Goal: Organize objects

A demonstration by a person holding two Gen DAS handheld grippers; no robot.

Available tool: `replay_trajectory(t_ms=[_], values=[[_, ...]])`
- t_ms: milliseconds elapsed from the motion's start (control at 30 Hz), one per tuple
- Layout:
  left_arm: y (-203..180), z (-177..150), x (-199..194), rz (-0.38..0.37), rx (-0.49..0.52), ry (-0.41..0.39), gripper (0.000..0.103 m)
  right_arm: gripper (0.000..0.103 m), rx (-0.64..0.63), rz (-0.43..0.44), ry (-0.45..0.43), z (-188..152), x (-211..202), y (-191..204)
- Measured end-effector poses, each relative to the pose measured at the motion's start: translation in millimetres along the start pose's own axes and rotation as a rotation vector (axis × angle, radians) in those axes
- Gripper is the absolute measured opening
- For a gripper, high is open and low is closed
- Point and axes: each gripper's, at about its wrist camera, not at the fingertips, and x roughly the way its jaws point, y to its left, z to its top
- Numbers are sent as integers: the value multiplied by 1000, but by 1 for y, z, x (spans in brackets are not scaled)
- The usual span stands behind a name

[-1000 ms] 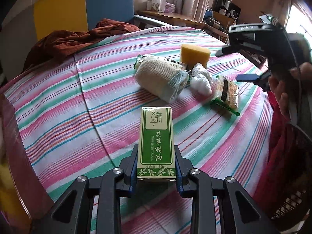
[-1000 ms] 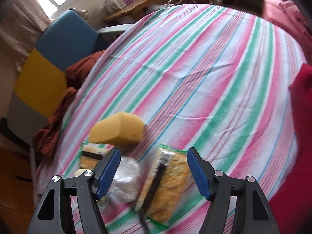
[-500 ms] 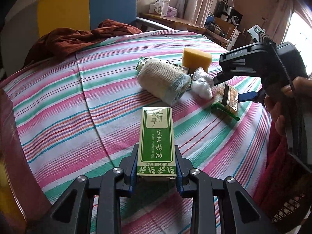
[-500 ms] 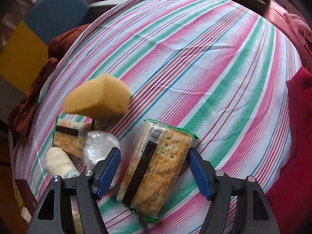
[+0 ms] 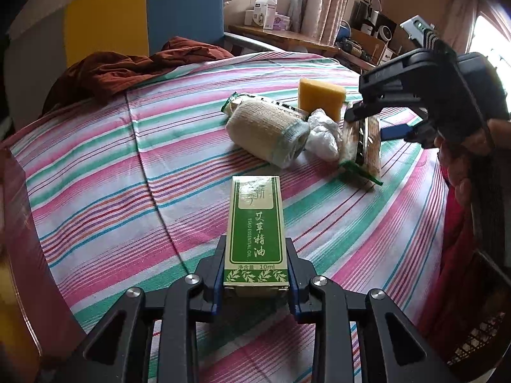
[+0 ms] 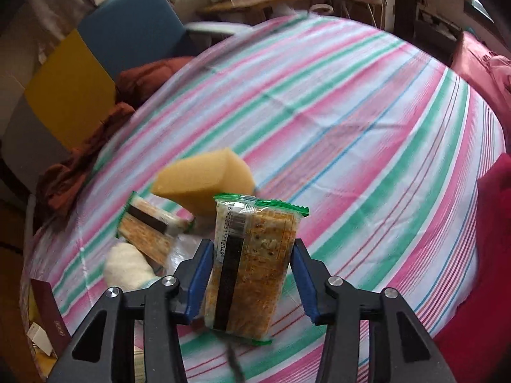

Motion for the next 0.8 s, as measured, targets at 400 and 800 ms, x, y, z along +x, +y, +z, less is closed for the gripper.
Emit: replay_trajectory(t_ms=[400, 800], values=[[-2, -2, -26, 7, -11, -29, 31, 48, -32, 86, -198, 5, -38, 23], [44, 1, -115, 80, -118, -198, 31, 48, -130, 148, -367, -6, -85, 54]])
